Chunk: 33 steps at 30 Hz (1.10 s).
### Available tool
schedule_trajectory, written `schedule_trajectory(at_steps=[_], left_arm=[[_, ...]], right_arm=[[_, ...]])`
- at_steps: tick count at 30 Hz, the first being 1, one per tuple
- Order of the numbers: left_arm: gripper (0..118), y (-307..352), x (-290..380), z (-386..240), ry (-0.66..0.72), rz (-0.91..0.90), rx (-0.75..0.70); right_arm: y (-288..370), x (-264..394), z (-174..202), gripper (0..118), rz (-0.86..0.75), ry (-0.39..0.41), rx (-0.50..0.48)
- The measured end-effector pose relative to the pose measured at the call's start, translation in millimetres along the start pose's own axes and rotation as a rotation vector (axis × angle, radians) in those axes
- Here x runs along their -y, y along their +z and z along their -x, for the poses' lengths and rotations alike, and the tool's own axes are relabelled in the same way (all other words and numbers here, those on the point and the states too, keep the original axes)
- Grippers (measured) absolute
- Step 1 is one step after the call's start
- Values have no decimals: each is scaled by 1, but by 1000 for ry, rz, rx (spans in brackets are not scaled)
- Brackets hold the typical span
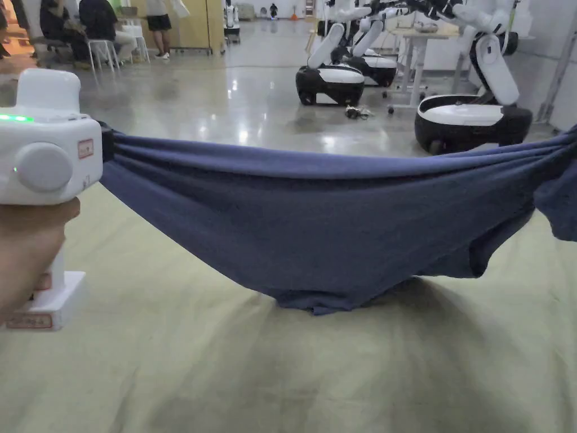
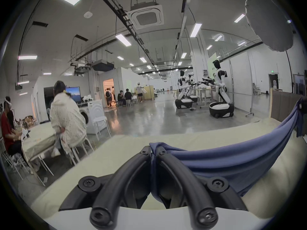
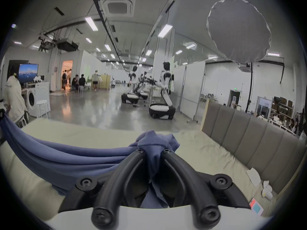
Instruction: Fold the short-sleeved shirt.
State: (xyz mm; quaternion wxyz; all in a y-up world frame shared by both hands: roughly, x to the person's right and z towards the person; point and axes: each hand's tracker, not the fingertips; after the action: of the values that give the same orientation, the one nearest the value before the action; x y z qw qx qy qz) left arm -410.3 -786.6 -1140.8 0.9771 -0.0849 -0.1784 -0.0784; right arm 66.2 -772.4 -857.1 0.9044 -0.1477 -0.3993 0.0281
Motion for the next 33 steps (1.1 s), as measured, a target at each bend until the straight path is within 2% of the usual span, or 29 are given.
schedule_trajectory(at_steps=[7,10,13,22,29,33], left_arm=[[2,10,79,-19,53,119,15],[2,29,98,-18,57,149,22],[2,53,110,-10,89,174,25],[2,149,111,27,105,203,30],[2,234,136,55,101,243,81],[2,277,161,64,80,280,87]], right_arm=[[16,90,24,12,39,33,-17],[34,114,21,12,63,12,-28],[60,127,13,12,86,-15,-37],[163,129,-29,12,95,-4,-67],[251,160,-60,12,124,26,-126],[291,189,-65,12,152,49,-147]])
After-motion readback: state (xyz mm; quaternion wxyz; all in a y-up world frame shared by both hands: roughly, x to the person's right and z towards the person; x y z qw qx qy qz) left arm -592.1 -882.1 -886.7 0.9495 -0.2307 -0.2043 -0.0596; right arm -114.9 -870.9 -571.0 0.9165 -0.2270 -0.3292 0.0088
